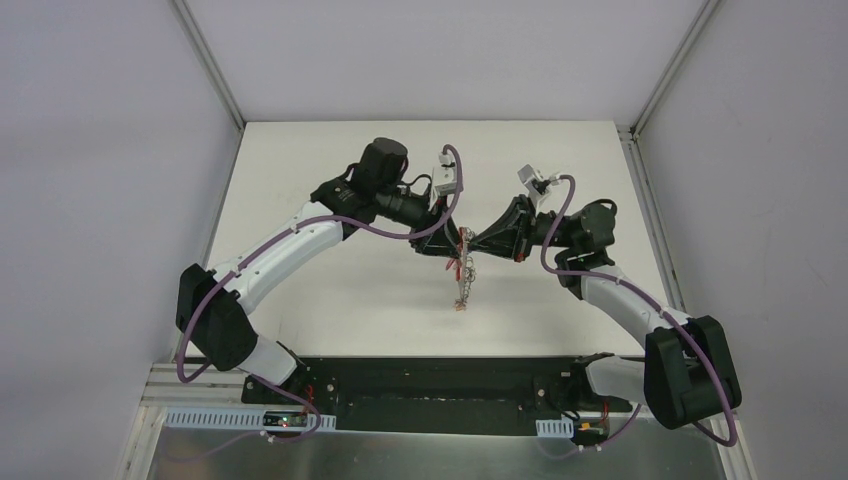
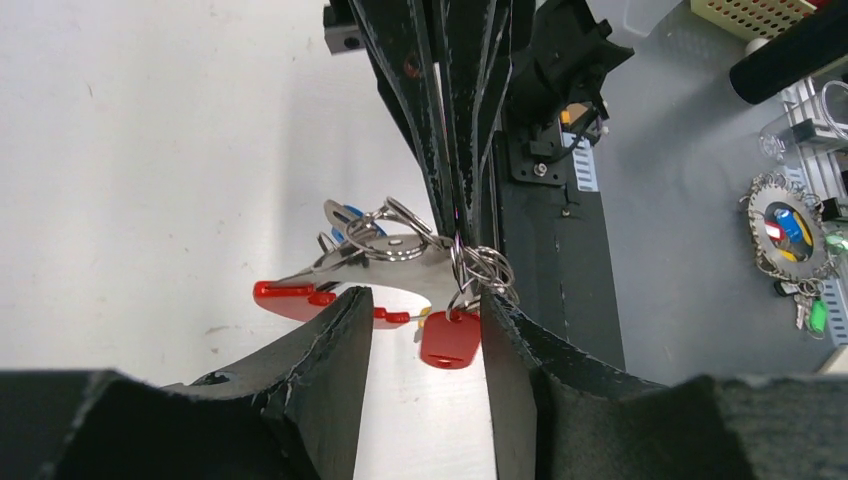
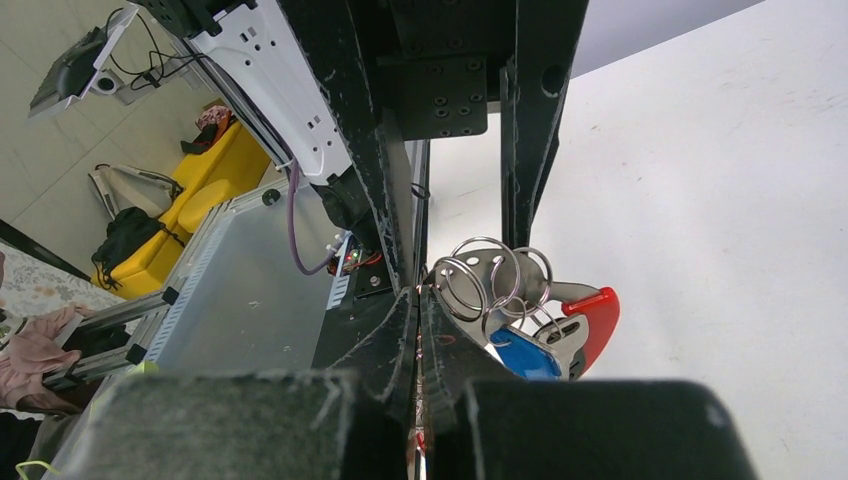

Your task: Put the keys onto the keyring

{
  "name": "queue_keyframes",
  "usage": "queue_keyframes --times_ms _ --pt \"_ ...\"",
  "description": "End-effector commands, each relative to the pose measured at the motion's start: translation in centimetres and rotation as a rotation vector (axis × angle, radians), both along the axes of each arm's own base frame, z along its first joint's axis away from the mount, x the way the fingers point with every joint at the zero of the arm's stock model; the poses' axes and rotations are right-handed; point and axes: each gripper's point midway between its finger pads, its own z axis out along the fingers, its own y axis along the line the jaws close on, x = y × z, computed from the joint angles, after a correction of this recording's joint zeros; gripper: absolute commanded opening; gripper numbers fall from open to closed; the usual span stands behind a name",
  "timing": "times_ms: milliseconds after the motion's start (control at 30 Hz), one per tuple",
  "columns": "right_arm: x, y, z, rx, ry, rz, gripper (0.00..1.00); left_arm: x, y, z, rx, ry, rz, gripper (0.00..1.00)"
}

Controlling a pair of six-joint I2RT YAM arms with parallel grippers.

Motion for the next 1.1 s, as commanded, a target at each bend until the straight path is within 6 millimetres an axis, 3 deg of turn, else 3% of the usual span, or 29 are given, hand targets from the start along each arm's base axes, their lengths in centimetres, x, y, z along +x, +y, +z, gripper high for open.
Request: queue_keyframes --times_ms 0,267,767,1067 --pt "-0.2 -0.2 2.3 0.04 -0.104 -0.004 0.0 -0.3 -1.0 2.6 -0.121 -0.026 -0.053 0.43" --pt "0.1 -0.2 2.0 0.035 -0.091 -0.003 0.0 -0.5 -1.2 2.3 -0.128 0.009 -0.068 0.32" --pt "0.3 -0.3 1.8 0.033 -0.091 -0.011 0.0 -1.6 -0.7 1.4 -0.125 0.043 -0.097 0.31" --pt "0.5 -0.4 1.5 0.028 -0.082 -0.014 0.0 -0.9 -1.5 2.5 -0.155 0.072 -0.089 0.27"
